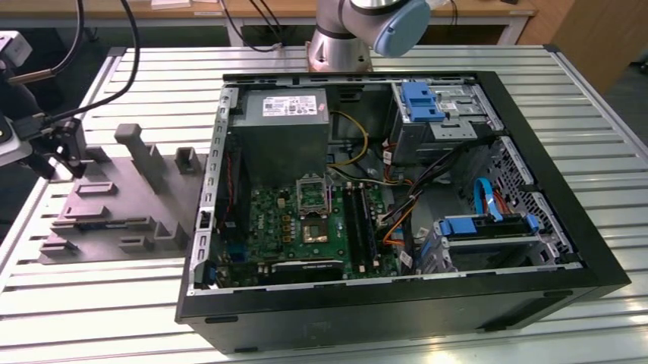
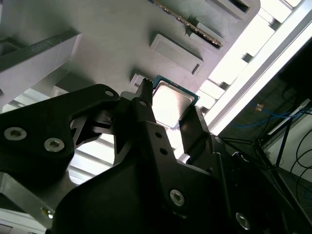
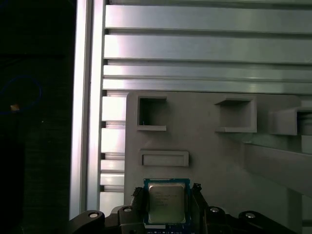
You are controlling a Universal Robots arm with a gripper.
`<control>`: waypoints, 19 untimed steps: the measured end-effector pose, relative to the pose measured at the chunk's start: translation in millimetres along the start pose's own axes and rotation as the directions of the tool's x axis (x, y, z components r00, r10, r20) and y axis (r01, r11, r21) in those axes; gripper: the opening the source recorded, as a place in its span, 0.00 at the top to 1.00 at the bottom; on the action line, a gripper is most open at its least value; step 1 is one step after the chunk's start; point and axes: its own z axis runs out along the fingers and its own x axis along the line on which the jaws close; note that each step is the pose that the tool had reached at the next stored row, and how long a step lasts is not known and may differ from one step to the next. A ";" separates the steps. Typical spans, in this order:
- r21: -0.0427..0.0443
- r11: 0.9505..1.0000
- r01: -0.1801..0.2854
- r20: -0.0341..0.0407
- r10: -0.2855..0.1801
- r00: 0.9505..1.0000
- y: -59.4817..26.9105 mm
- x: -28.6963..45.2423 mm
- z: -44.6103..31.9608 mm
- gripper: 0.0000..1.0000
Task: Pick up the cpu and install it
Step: 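Pick up the cpu and move it towards the insertion slot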
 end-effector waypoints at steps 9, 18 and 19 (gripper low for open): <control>0.000 1.000 0.000 0.000 0.000 1.000 0.1 0.0 -2.6 0.53; 0.000 1.000 0.000 0.000 0.000 1.000 0.3 -0.1 -6.1 0.53; 0.000 1.000 0.000 0.000 0.000 1.000 0.3 -0.1 -6.4 0.53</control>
